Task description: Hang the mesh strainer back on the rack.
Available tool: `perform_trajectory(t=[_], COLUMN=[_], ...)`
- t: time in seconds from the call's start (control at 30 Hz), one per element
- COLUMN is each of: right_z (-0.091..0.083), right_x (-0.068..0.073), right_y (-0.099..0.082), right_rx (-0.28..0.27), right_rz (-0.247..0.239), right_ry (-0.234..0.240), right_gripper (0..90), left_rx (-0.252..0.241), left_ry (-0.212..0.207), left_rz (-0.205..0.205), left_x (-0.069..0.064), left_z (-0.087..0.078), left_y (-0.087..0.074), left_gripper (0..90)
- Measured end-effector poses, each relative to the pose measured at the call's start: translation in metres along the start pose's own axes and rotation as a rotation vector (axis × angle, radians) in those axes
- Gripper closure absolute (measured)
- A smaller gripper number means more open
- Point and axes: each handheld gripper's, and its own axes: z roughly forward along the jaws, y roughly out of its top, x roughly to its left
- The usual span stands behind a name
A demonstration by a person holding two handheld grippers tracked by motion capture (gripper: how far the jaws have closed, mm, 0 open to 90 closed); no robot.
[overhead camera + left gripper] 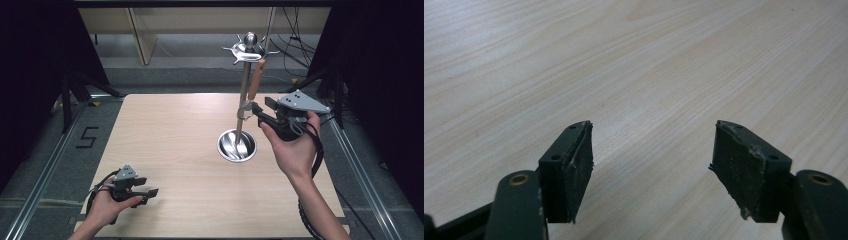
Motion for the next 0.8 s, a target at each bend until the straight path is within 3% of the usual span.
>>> perform_trajectory(t=[0.07,0.17,0.37,0.47,0.57,0.73,0.77,0.8], right_z=[-0.001,-0.004,-0.012,-0.016,-0.021,-0.026,-0.028,-0.028], right_x=[-0.003,-0.005,-0.013,-0.016,-0.020,-0.026,-0.025,-0.028], right_y=[-0.001,-0.005,-0.016,-0.020,-0.025,-0.031,-0.033,-0.034], right_rx=[-0.019,-0.004,0.014,0.023,0.038,0.041,0.049,0.045], right_rz=[-0.026,-0.025,0.002,0.019,0.032,0.017,0.035,0.013], right_ry=[-0.002,0.003,-0.009,-0.008,-0.010,-0.011,-0.013,-0.013], right_gripper=[50.6,47.9,46.6,46.3,46.1,45.9,45.9,45.8], left_rx=[-0.003,-0.002,0.002,-0.002,-0.007,0.003,0.003,0.003], left_ry=[0.000,0.001,0.003,0.004,0.006,0.019,0.016,0.018], left_rz=[0.000,0.000,0.000,-0.023,-0.009,-0.005,-0.014,-0.016], left_x=[0.000,0.000,0.000,-0.001,0.000,0.000,0.000,0.000], left_z=[0.000,0.000,0.000,0.001,0.001,0.001,0.001,0.001], left_y=[0.000,0.000,0.000,0.000,0.000,0.000,0.000,0.000], left_gripper=[31.9,31.9,31.9,31.9,31.9,31.9,31.9,31.9])
